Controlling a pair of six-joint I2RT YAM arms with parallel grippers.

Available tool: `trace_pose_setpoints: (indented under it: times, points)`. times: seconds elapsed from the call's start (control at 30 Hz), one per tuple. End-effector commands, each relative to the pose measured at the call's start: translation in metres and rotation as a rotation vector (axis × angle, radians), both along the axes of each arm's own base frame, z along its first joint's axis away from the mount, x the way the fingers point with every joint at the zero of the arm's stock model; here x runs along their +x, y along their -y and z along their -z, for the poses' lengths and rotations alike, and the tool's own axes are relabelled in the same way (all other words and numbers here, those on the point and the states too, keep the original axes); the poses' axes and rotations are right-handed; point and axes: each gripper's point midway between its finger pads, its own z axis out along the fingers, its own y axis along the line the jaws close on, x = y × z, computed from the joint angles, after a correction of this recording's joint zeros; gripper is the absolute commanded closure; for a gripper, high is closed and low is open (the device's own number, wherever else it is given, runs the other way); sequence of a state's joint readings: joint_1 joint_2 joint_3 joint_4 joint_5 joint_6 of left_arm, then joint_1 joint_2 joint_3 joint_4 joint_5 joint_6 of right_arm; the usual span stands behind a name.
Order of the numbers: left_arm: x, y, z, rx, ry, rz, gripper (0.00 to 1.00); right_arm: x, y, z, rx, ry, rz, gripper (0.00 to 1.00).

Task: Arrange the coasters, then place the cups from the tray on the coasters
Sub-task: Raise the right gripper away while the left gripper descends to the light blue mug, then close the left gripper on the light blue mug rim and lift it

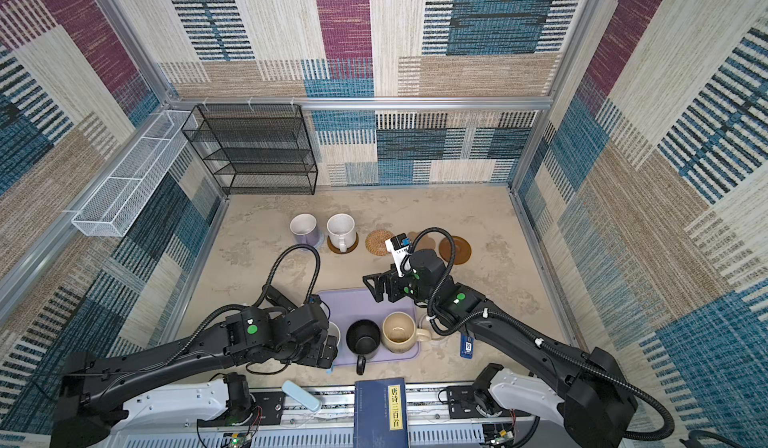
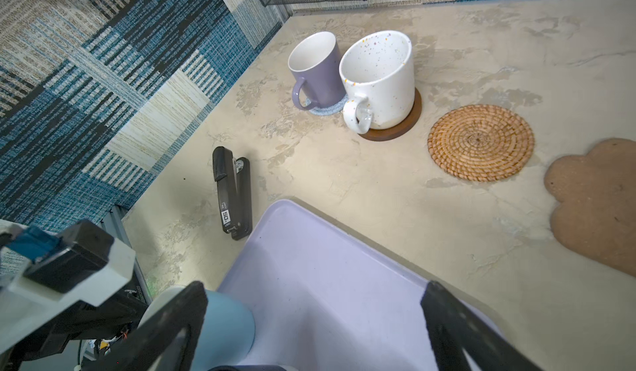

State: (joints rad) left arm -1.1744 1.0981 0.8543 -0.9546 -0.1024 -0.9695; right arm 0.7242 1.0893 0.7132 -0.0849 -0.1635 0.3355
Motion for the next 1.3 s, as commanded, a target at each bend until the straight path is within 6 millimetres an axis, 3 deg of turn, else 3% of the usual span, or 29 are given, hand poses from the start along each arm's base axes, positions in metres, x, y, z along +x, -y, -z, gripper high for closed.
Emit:
trace_pose_setpoints:
  times: [0.0, 0.17, 0.37, 0.47, 0.67, 0.83, 1.13, 1.27]
  points:
    - [0.006, -0.003, 0.006, 0.054, 0.031, -0.059, 0.02, 0.003, 0.000, -0.011, 0.028, 0.047, 0.004, 0.00]
    - [0.008, -0.002, 0.018, 0.102, 0.037, -0.073, 0.14, 0.004, 0.002, -0.009, 0.028, 0.050, 0.010, 0.00]
    - [0.011, 0.001, 0.025, 0.115, 0.061, -0.074, 0.42, -0.001, 0.003, -0.014, 0.060, 0.078, -0.005, 0.00]
    - [0.014, 0.003, 0.026, 0.107, 0.074, -0.077, 0.46, -0.003, 0.002, -0.017, 0.079, 0.088, -0.015, 0.00]
    - [0.022, 0.001, 0.030, 0.130, 0.120, -0.076, 0.64, -0.002, 0.000, -0.015, 0.085, 0.081, -0.026, 0.00]
    - [0.027, 0.006, 0.034, 0.139, 0.144, -0.057, 0.66, -0.003, -0.001, -0.014, 0.094, 0.081, -0.036, 0.00]
    - [0.033, -0.002, 0.026, 0.177, 0.184, -0.053, 1.00, -0.002, 0.001, -0.015, 0.099, 0.088, -0.027, 0.00]
    - [0.037, -0.010, 0.018, 0.196, 0.211, -0.065, 1.00, -0.003, 0.000, -0.020, 0.113, 0.101, -0.033, 0.00]
